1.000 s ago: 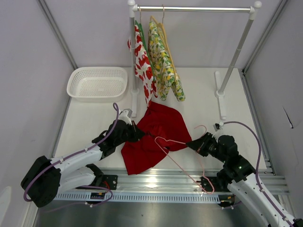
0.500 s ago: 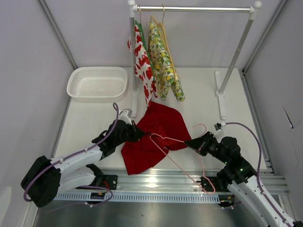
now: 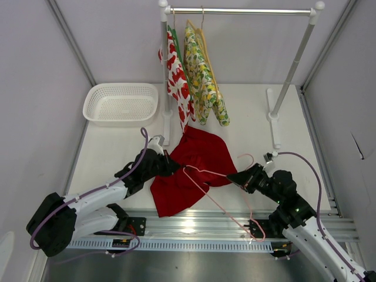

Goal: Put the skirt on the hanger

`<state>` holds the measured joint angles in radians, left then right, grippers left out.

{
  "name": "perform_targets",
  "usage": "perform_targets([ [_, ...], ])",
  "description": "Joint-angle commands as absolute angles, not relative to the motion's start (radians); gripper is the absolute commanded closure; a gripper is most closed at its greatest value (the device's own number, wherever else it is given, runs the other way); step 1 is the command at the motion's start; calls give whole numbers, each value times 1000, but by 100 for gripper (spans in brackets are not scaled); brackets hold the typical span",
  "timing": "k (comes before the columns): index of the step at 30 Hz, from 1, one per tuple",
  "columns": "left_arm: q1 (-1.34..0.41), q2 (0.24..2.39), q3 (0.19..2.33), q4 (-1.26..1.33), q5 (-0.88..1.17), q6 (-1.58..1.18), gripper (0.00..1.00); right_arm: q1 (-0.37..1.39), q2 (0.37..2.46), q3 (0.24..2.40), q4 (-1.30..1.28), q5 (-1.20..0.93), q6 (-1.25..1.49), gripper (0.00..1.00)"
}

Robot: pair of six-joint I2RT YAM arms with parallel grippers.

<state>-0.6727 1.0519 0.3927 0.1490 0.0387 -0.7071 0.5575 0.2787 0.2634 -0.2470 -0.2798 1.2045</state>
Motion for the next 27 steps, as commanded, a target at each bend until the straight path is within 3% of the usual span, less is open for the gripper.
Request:
perform_targets([
  [1,-664,1052,408,196,51,-698,100,571,281,250,-156,-316,1242,100],
  [5,-666,1046,408,196,51,-699,100,578,290,293,-263,-307,1207,100],
  [27,-657,1031,457,159,-41,-836,100,595,270,321,-327,-359,1187,100],
])
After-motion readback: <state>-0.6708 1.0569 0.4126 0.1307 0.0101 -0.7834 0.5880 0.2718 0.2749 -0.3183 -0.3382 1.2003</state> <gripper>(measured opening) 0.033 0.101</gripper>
